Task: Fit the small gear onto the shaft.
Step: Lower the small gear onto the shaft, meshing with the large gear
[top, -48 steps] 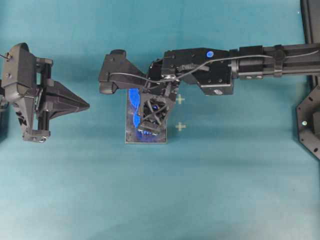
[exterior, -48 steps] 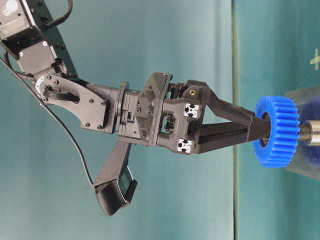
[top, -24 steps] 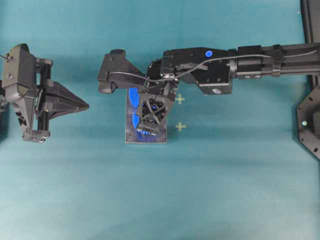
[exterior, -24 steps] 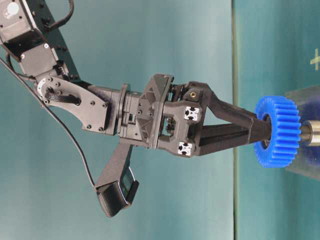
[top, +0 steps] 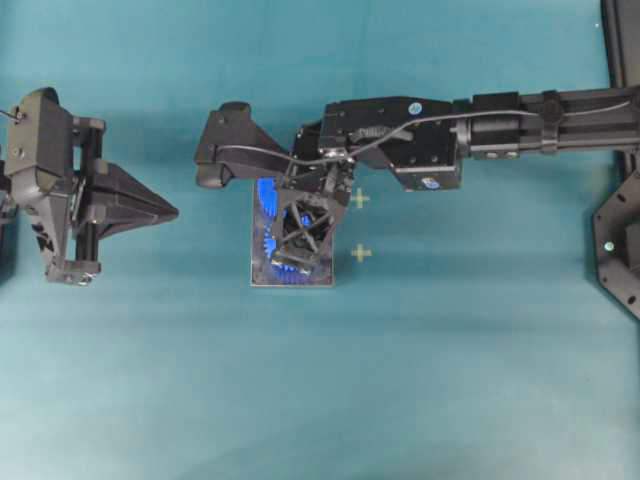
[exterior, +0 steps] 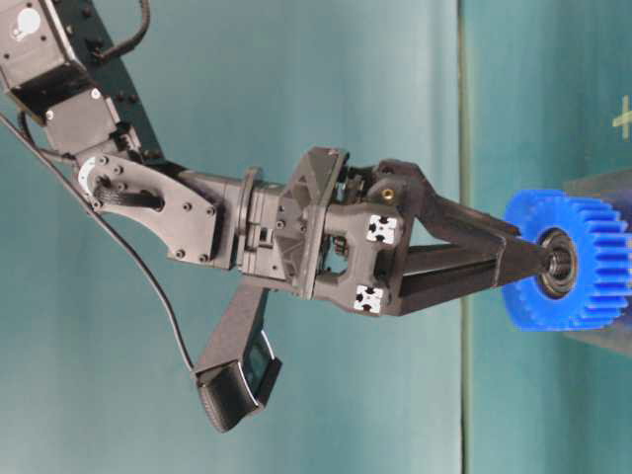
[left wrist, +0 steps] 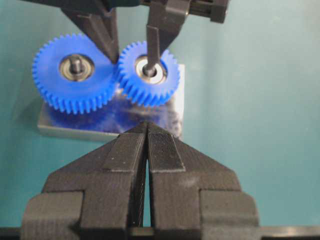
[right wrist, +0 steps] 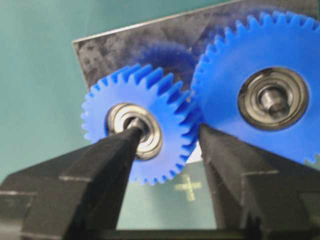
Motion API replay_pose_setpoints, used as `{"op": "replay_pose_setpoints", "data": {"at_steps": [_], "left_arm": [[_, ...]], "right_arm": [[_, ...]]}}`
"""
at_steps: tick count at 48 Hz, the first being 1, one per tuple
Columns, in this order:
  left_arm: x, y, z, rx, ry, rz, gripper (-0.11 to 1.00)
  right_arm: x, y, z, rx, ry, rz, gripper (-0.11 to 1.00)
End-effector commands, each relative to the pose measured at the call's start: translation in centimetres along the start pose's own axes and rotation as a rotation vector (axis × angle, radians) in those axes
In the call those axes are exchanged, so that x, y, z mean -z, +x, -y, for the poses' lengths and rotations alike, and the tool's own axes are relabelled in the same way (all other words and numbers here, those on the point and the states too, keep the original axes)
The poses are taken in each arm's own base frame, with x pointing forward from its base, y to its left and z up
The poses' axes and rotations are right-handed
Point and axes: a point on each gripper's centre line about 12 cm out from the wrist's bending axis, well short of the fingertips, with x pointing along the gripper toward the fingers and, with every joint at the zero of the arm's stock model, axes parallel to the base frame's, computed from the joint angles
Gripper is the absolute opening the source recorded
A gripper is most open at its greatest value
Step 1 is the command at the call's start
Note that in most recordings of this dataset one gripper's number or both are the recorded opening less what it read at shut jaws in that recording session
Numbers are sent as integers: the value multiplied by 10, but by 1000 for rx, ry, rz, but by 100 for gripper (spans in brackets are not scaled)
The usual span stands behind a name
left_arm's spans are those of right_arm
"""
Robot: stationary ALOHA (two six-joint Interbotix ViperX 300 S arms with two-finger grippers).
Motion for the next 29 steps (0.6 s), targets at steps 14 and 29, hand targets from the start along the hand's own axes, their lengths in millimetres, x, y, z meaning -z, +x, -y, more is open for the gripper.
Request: {"op": "replay_pose_setpoints", "data": {"at_steps": [14, 29], "left_arm": [[-9, -1, 1, 3, 5, 31, 0], [-8, -1, 1, 3, 5, 27, 0]], "right_arm": [[-16, -34, -8, -18, -15, 96, 48], [-22, -30, -8, -17, -25, 88, 5]]}}
